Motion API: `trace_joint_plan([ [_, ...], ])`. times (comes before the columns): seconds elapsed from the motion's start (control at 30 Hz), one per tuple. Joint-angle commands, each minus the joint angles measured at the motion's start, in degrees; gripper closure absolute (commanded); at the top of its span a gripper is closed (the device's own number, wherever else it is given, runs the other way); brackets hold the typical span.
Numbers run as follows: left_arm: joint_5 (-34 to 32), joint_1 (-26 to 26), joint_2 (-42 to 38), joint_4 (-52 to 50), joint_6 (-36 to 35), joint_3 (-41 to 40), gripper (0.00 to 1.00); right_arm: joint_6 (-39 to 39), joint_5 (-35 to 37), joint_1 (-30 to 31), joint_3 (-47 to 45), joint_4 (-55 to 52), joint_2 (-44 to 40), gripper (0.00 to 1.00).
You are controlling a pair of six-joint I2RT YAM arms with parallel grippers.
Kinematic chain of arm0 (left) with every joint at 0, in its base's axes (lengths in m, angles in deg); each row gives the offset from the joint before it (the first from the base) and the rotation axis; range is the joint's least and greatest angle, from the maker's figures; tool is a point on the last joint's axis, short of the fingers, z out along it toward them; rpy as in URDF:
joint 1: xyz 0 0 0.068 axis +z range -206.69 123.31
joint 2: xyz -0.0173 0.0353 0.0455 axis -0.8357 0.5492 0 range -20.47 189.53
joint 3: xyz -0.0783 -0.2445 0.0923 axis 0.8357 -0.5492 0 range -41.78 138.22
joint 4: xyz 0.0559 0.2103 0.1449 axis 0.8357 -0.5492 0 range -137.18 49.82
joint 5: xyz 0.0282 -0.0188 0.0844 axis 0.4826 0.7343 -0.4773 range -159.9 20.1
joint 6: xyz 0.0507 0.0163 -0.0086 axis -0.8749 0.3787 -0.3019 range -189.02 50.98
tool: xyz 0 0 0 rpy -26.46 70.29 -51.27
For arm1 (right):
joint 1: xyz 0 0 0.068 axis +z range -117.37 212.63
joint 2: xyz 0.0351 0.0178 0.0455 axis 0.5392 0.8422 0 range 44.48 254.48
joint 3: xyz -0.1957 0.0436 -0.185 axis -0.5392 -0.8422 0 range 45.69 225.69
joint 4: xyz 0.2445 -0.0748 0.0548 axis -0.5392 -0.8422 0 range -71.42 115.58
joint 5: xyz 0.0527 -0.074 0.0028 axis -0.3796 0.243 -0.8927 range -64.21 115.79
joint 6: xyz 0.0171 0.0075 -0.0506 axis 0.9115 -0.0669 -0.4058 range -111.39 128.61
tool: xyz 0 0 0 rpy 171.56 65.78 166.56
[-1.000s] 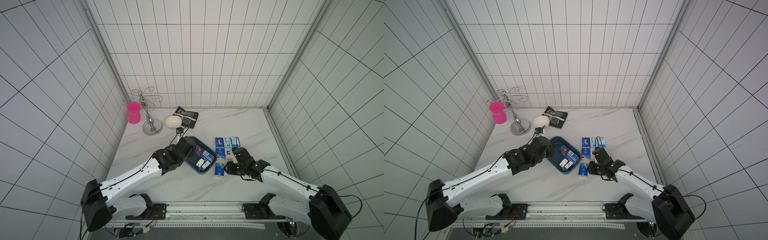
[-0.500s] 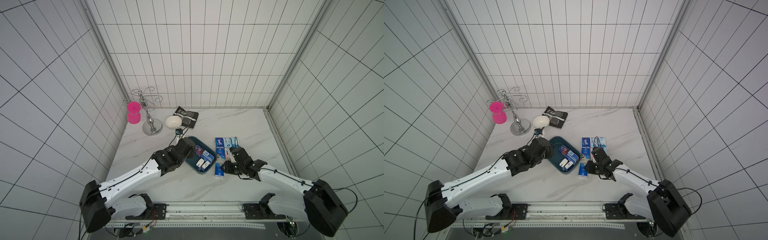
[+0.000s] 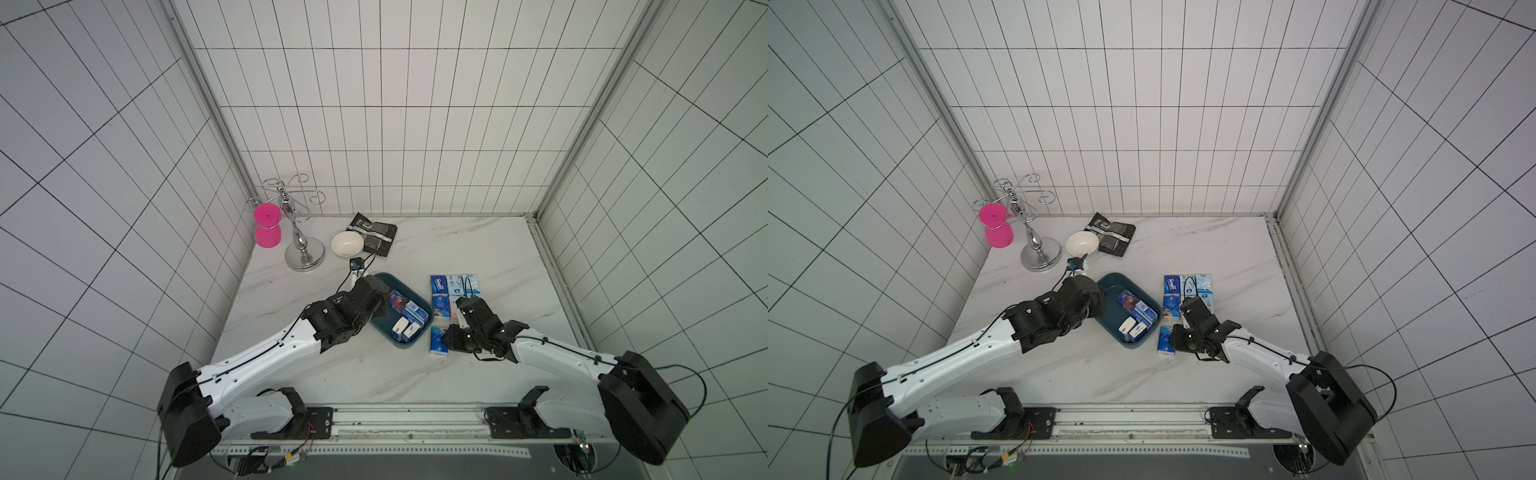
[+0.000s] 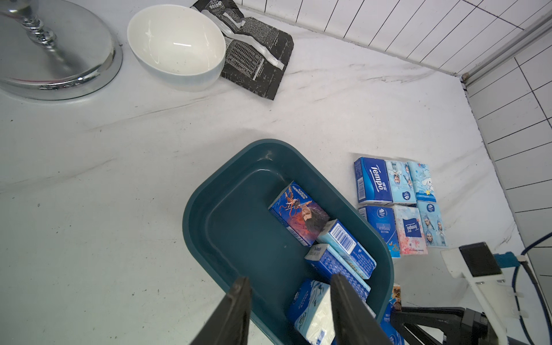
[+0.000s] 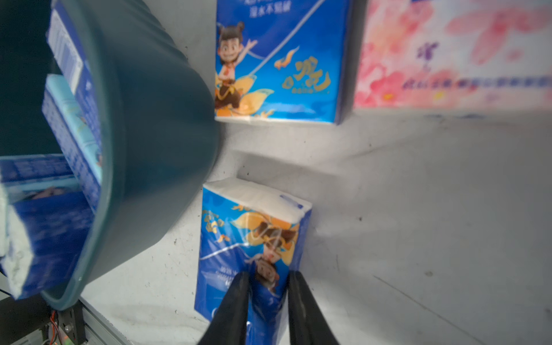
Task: Take the pocket tissues out of the storage box
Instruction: Adjust the pocket tissues at the center of the board.
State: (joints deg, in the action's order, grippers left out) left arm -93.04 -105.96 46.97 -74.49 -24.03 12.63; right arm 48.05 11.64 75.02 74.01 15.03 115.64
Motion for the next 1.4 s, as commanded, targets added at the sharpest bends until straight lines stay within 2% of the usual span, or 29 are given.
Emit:
trace_joint_plan([
  [0.0,-0.69,0.56,-1.12,1.60,-0.29,-0.80,0.53,-0.75,1.24,0.41,-0.99,-1.46,1.29,0.81],
  [0.1,-0.42,0.71,-0.97,1.74,-0.54,-0.80,0.54,-1.87,3.12,0.41,-0.47,-3.54,0.80,0.85],
  [0.37,0.00,1.55,-1.32,1.93,-0.73,-0.86,0.54,-5.48,7.77,-0.71,2.18,-9.62,-0.07,0.86],
  [0.7,-0.18,1.55,-1.93,1.88,-0.57,-1.15,0.54,-9.26,6.34,-5.38,3.85,-10.54,0.61,0.85],
  [1.0,-0.70,1.70,-2.72,1.70,-0.52,-2.03,0.53,-10.96,4.58,-5.41,5.96,-9.58,3.84,0.84],
  [1.37,-0.68,1.90,-2.89,1.90,-0.44,-2.53,0.53,-10.45,6.41,-5.65,7.08,-8.03,6.43,0.83],
])
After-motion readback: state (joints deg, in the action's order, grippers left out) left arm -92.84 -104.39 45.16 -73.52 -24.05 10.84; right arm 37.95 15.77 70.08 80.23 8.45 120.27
